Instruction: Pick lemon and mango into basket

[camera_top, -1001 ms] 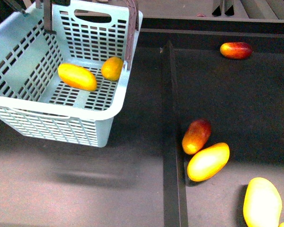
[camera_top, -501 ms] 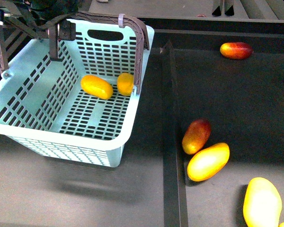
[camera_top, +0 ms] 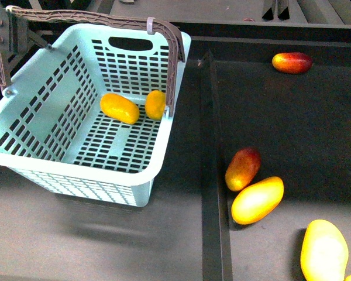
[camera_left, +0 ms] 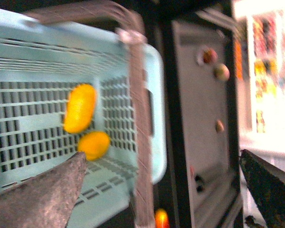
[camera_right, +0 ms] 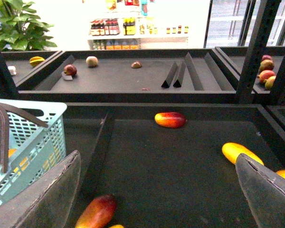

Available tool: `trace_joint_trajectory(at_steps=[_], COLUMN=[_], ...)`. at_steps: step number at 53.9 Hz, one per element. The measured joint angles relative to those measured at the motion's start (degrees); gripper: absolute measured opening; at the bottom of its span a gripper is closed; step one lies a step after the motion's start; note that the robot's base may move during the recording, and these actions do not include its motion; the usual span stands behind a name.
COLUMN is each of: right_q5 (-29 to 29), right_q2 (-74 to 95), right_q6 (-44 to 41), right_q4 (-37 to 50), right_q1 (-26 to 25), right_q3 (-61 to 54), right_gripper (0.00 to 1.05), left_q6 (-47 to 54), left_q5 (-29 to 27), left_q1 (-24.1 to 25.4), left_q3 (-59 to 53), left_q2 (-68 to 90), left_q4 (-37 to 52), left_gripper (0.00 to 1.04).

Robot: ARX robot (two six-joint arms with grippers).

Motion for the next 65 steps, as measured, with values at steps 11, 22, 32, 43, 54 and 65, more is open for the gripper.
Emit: trace_joint_trajectory(at_steps=[11, 22, 32, 43, 54, 65], right_q5=[0.2, 0.0, 0.0, 0.0, 0.0, 0.0], right_q2=[0.0, 0.0, 0.0, 0.0, 0.0, 0.0], right_q6=[0.0, 0.0, 0.0, 0.0, 0.0, 0.0], right_q4=[0.0, 0.0, 0.0, 0.0, 0.0, 0.0], right_q1=[0.0, 0.0, 0.0, 0.0, 0.0, 0.0], right_q3=[0.0, 0.0, 0.0, 0.0, 0.0, 0.0], right_gripper=[0.96, 0.96, 0.96, 0.96, 0.96, 0.96], left_q6=[59.8, 90.9, 95.6, 95.9, 96.1, 96.1], left_q5=[13.8, 18.6, 23.9, 27.3, 32.4, 33.0], left_q1=[4.4, 10.3, 15.3, 18.8, 24.0, 24.6], left_q3=[-25.2, -39.2, -49.2, -55.3, -58.7, -61.2], left_q2=[-9.4, -19.3, -29.6, -40.1, -47.0, -53.4], left_q4=[51.8, 58.8, 58.6, 53.9, 50.7, 46.5], left_gripper=[0.60, 0.23, 0.03, 0.03, 0.03, 0.03])
